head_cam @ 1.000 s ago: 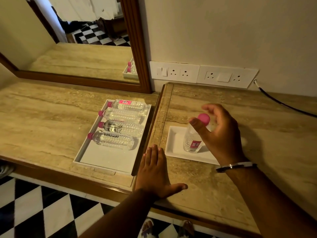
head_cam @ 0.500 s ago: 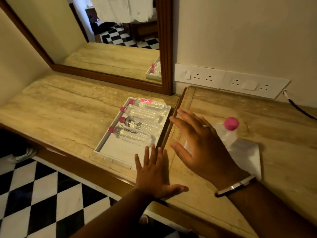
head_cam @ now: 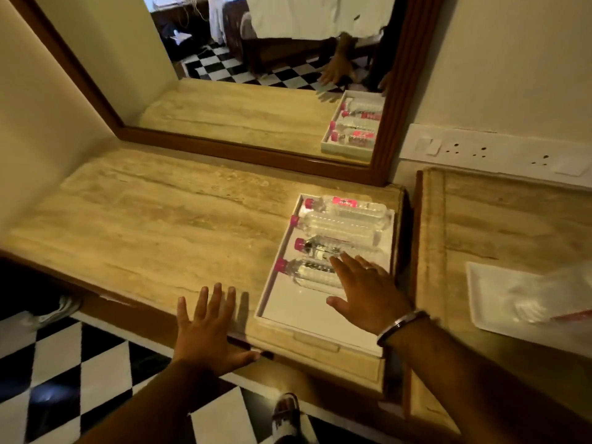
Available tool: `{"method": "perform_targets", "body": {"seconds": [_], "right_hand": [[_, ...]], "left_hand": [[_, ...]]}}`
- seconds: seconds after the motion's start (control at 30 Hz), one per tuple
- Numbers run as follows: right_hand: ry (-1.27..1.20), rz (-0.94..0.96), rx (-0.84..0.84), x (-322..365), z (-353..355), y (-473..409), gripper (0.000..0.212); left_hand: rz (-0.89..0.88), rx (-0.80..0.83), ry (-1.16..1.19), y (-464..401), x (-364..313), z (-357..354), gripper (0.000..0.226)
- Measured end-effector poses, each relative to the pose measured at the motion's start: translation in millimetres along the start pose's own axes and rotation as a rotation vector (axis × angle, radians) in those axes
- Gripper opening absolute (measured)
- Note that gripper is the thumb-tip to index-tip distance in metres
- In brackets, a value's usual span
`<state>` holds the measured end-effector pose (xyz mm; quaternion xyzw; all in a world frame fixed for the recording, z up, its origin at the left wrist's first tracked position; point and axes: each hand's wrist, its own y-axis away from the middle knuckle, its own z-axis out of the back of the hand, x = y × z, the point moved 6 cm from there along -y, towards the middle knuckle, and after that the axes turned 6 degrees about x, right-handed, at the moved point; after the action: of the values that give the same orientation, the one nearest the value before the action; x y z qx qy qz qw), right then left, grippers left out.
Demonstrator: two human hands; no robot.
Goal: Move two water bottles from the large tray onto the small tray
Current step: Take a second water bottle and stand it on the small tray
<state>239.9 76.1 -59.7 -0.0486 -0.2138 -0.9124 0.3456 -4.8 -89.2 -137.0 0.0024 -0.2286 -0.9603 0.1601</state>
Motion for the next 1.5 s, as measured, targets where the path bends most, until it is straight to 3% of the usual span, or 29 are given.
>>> {"method": "perform_targets", "body": {"seconds": [0.23,0.5,0.6,0.67,0.8,0.9,1.23,1.5], "right_hand": [[0.15,-0.019,-0.099,60,-25,-80,0.072],[0.244,-0.036,-0.123,86,-32,-111,0.029],[0.267,-0.042,-0.119,87,-30,-111,0.027],[0.2,-0.041,-0.188,85,-16,-104,0.029],[-0.124,-0.1,-0.615,60,37,-63,0.031],[-0.341,-0.205,-0.796,29,53,-20,0.04],[-0.725,-0.323,-0.903,6,22,39,0.054],[-0.758,-0.278,-0.872,-3,42,79,0.048]], "left_hand": [[-0.27,0.006,0.014,-73,17,-16,0.142],[-0.425,-0.025,0.094,-88,15,-30,0.144],[-0.446,-0.03,0.107,-89,14,-32,0.144],[-0.446,-0.046,0.111,-89,15,-33,0.145],[-0.446,-0.055,0.099,-88,15,-33,0.145],[-0.439,-0.054,0.086,-87,16,-33,0.144],[-0.427,-0.059,0.051,-86,14,-31,0.139],[-0.312,-0.004,-0.017,-82,14,-27,0.145]]}}
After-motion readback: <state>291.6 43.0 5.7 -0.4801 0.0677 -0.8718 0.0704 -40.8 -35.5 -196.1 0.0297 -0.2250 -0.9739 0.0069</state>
